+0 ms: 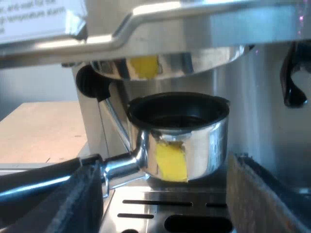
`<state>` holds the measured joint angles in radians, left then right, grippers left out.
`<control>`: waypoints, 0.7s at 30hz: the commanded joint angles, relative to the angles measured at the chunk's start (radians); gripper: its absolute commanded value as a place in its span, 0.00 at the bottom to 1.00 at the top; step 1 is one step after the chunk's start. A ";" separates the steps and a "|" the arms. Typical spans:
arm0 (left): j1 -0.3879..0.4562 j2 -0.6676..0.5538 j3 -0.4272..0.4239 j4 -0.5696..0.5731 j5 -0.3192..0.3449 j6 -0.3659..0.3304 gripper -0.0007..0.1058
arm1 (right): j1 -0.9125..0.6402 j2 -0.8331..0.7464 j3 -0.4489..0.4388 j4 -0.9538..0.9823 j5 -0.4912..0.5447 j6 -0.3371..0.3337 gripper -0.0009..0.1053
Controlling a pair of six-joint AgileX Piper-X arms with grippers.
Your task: Put the handle in the coffee machine
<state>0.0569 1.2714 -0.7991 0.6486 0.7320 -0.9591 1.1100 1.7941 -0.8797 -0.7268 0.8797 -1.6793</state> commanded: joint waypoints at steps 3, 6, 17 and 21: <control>0.000 -0.006 -0.025 -0.064 0.058 -0.014 0.02 | -0.005 -0.004 -0.010 -0.010 -0.010 -0.016 0.55; 0.002 -0.006 -0.025 -0.087 0.058 -0.052 0.02 | -0.005 -0.004 -0.010 -0.010 -0.010 -0.016 0.55; 0.005 -0.006 -0.076 -0.092 0.068 -0.054 0.02 | -0.005 -0.004 -0.010 -0.010 -0.010 -0.016 0.55; 0.024 -0.006 -0.085 -0.092 0.100 -0.052 0.02 | -0.005 -0.004 -0.010 -0.010 -0.010 -0.016 0.55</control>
<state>0.0668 1.2774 -0.8607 0.5982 0.7480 -1.0012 1.1100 1.7936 -0.8796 -0.7292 0.8797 -1.6813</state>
